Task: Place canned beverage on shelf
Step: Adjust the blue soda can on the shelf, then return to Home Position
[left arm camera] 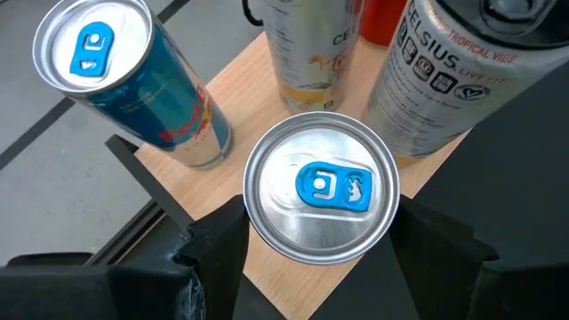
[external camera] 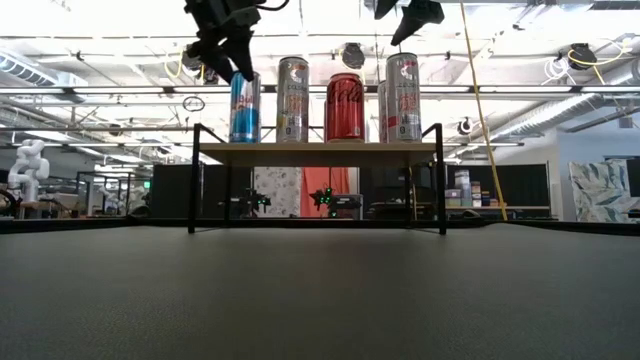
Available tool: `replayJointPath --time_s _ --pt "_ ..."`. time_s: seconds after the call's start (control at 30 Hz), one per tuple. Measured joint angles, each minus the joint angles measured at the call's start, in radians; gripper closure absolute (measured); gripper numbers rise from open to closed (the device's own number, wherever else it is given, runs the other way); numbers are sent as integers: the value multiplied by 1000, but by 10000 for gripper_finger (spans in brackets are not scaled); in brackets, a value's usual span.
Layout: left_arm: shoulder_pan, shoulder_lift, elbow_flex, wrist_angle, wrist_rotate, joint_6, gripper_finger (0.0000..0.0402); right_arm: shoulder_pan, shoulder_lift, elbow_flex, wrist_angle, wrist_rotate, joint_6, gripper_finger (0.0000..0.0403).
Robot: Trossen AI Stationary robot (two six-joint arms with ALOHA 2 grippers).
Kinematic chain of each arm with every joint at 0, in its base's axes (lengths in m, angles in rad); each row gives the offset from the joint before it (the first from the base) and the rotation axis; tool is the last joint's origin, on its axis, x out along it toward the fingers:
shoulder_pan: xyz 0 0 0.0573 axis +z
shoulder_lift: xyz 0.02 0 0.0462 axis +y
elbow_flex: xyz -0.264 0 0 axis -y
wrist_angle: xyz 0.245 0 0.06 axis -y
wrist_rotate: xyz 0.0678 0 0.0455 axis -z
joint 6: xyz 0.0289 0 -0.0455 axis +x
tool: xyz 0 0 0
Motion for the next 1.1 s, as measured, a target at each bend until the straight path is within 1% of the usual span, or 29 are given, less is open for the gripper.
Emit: replayJointPath --time_s 0.3,0.4,0.63,0.77,0.9,1.03,1.1 --pt "0 0 0 -13 -12 8 149 0 0 0 0 0 0 96" --pt "0 0 0 -18 -11 15 131 0 0 0 0 0 0 96" --pt "0 0 0 -18 -24 22 64 0 0 0 0 0 0 96" --pt "0 0 0 -11 -30 12 36 0 0 0 0 0 0 96" --pt "0 -16 0 27 -42 33 23 0 0 0 0 0 0 96" --pt "-3 -52 1 63 -44 33 21 0 0 0 0 0 0 96" --pt "-8 -73 1 51 -44 33 21 0 0 0 0 0 0 96"
